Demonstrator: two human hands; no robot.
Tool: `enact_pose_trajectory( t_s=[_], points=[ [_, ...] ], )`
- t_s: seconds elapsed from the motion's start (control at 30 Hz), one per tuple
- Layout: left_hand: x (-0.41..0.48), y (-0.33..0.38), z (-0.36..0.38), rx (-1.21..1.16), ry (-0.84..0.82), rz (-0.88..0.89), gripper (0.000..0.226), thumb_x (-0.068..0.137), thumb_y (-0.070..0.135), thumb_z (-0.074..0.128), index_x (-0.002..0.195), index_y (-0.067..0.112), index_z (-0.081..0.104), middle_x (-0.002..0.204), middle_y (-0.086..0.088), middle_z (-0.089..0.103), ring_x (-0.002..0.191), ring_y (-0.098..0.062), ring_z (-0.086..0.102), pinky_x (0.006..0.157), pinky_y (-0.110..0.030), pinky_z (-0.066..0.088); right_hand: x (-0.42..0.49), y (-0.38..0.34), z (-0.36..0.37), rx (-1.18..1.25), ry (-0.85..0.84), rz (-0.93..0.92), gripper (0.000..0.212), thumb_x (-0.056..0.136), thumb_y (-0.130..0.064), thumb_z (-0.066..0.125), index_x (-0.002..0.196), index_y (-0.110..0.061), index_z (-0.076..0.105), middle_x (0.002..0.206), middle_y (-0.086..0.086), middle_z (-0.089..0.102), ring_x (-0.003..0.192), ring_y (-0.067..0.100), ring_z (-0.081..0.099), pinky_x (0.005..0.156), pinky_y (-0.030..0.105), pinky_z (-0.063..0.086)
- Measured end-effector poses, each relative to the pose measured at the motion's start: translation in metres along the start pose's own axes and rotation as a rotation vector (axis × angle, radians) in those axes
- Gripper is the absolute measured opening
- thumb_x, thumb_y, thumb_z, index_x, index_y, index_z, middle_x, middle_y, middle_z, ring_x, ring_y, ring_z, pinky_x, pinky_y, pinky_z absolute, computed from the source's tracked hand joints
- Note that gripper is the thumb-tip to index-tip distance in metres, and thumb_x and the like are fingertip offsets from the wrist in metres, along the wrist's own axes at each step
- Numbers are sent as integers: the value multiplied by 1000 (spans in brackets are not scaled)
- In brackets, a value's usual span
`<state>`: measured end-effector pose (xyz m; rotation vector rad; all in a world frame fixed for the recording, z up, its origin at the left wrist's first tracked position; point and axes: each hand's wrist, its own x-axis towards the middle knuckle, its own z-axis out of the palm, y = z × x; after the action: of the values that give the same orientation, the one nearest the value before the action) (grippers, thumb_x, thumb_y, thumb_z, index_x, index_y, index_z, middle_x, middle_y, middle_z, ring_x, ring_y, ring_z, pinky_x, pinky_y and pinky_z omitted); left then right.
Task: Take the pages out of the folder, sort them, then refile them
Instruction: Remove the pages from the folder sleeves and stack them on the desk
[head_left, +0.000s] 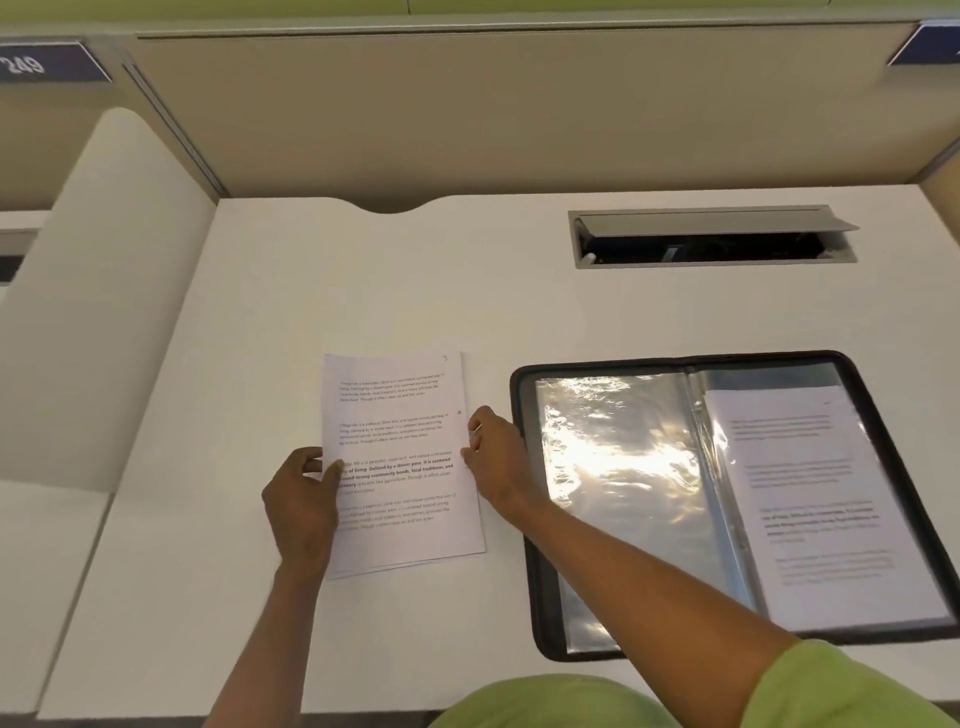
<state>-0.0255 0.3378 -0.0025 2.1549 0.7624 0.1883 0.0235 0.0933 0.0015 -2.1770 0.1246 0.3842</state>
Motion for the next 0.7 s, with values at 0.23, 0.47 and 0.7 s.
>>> enact_pose_trajectory(
  t_s=[0.23, 0.47, 0.7],
  points=[
    [-4, -26, 13, 294, 47, 184, 46, 99, 24, 69, 143, 18, 57, 144, -11, 54, 130, -35, 48, 110, -53, 38, -2, 3, 18, -606, 112, -367, 44, 82, 4, 65, 124, -11, 61, 123, 9, 59, 105, 26, 59, 84, 37, 54],
    [-17, -35, 26, 335, -117, 289, 54, 109, 35, 46, 161, 24, 38, 174, -11, 17, 161, -25, 12, 131, -50, 11, -28, 29, 54, -789, -36, -467, 68, 107, -38, 41, 163, -12, 12, 169, 23, 5, 156, 39, 8, 127, 51, 13],
    [-10, -38, 34, 429, -145, 354, 60, 109, 45, 28, 165, 23, 28, 174, -13, 16, 162, -22, 5, 132, -48, 5, -30, 32, 59, -744, -23, -422, 69, 107, -39, 42, 163, -10, 15, 168, 24, 3, 156, 38, 7, 126, 48, 10]
  ],
)
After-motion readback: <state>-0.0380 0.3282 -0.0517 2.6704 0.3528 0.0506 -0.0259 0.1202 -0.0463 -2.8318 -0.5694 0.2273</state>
